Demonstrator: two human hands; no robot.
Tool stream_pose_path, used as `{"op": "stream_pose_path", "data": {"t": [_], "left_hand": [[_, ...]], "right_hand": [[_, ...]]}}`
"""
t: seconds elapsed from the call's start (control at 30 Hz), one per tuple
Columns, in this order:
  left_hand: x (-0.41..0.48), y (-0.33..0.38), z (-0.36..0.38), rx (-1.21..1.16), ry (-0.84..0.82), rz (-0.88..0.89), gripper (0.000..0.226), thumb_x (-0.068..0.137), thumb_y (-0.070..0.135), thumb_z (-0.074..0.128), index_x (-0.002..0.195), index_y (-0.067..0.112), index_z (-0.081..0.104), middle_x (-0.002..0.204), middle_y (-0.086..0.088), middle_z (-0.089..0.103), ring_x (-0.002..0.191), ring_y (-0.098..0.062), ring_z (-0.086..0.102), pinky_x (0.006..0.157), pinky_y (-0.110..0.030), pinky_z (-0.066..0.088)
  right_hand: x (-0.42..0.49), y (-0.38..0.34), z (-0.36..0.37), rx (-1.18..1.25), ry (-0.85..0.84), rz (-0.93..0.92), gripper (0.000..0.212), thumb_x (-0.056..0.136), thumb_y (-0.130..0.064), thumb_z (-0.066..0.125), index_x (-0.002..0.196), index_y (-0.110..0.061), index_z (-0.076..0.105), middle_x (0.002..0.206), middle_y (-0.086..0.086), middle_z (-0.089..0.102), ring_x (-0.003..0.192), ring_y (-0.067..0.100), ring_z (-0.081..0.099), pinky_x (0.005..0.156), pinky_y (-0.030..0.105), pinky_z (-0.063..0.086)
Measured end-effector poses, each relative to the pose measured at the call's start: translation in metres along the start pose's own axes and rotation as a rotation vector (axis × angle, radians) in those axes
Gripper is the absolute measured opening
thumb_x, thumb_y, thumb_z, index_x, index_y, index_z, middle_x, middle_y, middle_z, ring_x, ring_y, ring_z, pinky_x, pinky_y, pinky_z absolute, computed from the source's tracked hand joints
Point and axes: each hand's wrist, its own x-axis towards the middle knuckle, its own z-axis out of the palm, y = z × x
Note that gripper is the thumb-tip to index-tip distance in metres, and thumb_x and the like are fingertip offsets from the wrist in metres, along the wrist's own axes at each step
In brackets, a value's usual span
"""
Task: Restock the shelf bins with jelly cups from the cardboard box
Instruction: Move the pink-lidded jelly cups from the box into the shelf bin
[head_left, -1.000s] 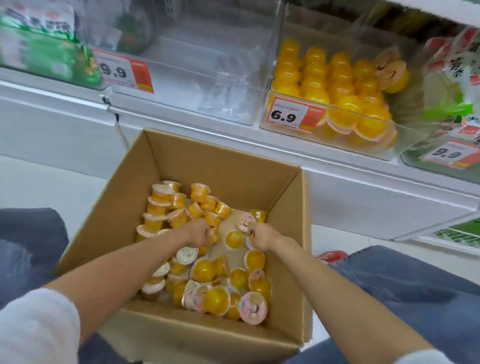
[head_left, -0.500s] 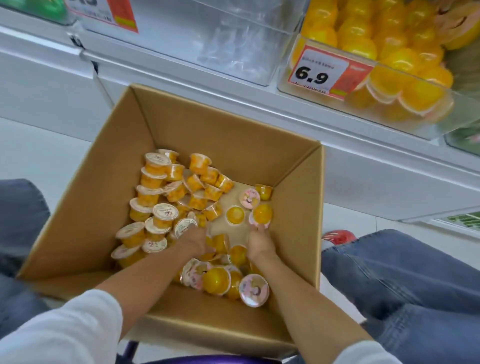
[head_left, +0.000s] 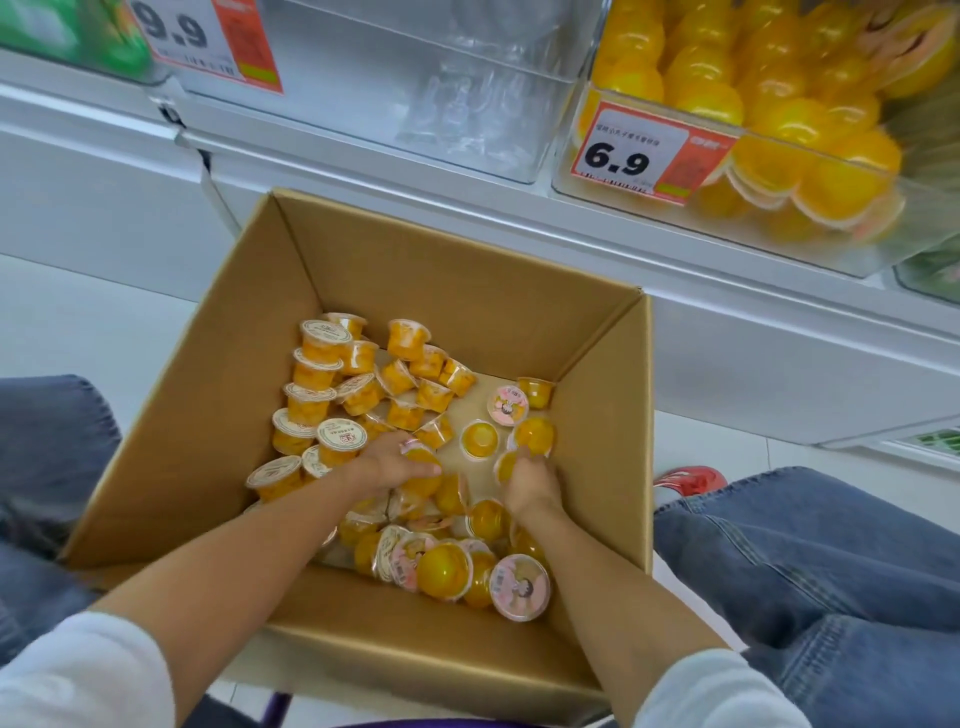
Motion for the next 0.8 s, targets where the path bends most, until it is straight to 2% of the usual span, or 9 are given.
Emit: {"op": "stream_pose_path", "data": {"t": [0.1,0.2,0.27,0.33,0.4,0.47,0.53,0.67,0.8], "left_hand": [[-0.014,0.023,-0.011,-0.381,-0.042,-0.074,0.079,0.080,0.029,0.077,0.145,0.025,0.033,0.144,-0.004,0.036,0.127,-0.033,0.045,0.091,-0.049,0.052],[-0.026,0.060,-0.021,-0.659,-0.081,-0.036,0.062,0.081,0.020,0.077,0.133,0.029,0.043,0.140,-0.007,0.040,0.116,-0.033,0.050,0.083,-0.047,0.057],[-0.039,0.092,-0.027,-0.767,-0.064,0.040,0.043,0.080,0.016,0.077,0.113,0.030,0.053,0.133,-0.010,0.047,0.117,-0.030,0.053,0.077,-0.040,0.060],[-0.054,0.125,-0.031,-0.820,-0.031,0.149,0.035,0.079,0.014,0.077,0.105,0.026,0.056,0.127,-0.012,0.054,0.115,-0.027,0.057,0.073,-0.035,0.060],[-0.076,0.162,-0.031,-0.792,0.000,0.292,0.036,0.080,0.014,0.076,0.109,0.023,0.058,0.121,-0.011,0.060,0.108,-0.024,0.062,0.066,-0.031,0.060],[-0.100,0.196,-0.033,-0.716,0.074,0.429,0.028,0.082,0.013,0.073,0.104,0.023,0.058,0.112,-0.009,0.062,0.096,-0.019,0.064,0.058,-0.026,0.057],[-0.121,0.227,-0.037,-0.672,0.094,0.540,0.025,0.081,0.015,0.074,0.099,0.024,0.058,0.111,-0.009,0.063,0.095,-0.020,0.064,0.065,-0.029,0.057],[-0.153,0.285,-0.047,-0.570,0.189,0.738,0.044,0.073,0.020,0.082,0.110,0.018,0.059,0.112,-0.009,0.063,0.099,-0.025,0.066,0.078,-0.044,0.060],[-0.169,0.344,-0.046,-0.319,0.395,0.970,0.054,0.068,0.038,0.085,0.111,0.023,0.056,0.111,0.002,0.062,0.100,-0.019,0.063,0.081,-0.041,0.058]], "right_hand": [[-0.005,-0.026,-0.029,0.373,0.070,0.053,0.060,0.093,-0.033,0.050,0.145,-0.011,0.028,0.136,0.017,0.047,0.124,0.036,0.047,0.099,0.041,0.041],[-0.013,-0.047,-0.075,0.683,0.136,0.015,0.045,0.097,-0.032,0.037,0.138,-0.014,0.040,0.139,0.012,0.043,0.122,0.033,0.049,0.102,0.041,0.042],[-0.021,-0.054,-0.111,0.896,0.155,-0.045,0.034,0.098,-0.030,0.032,0.126,-0.021,0.049,0.120,0.009,0.056,0.097,0.028,0.060,0.078,0.036,0.054],[-0.029,-0.055,-0.147,1.063,0.160,-0.122,0.027,0.100,-0.026,0.032,0.112,-0.024,0.055,0.102,0.009,0.059,0.074,0.019,0.057,0.051,0.022,0.046],[-0.045,-0.056,-0.184,1.122,0.149,-0.229,0.020,0.101,-0.032,0.039,0.104,-0.025,0.057,0.088,0.005,0.060,0.064,0.014,0.054,0.044,0.016,0.039],[-0.062,-0.055,-0.215,1.087,0.177,-0.323,0.026,0.091,-0.045,0.059,0.108,-0.025,0.057,0.087,-0.001,0.063,0.071,0.013,0.058,0.056,0.018,0.044],[-0.077,-0.051,-0.245,1.074,0.285,-0.367,0.050,0.076,-0.049,0.074,0.115,-0.026,0.053,0.098,-0.002,0.066,0.086,0.016,0.063,0.075,0.030,0.051],[-0.099,-0.034,-0.313,1.008,0.516,-0.444,0.044,0.090,-0.040,0.060,0.126,-0.021,0.044,0.116,0.001,0.059,0.099,0.016,0.055,0.083,0.029,0.042],[-0.097,0.006,-0.385,0.695,0.913,-0.313,0.051,0.094,-0.045,0.049,0.138,-0.018,0.047,0.135,0.004,0.051,0.121,0.022,0.049,0.098,0.032,0.039]]}}
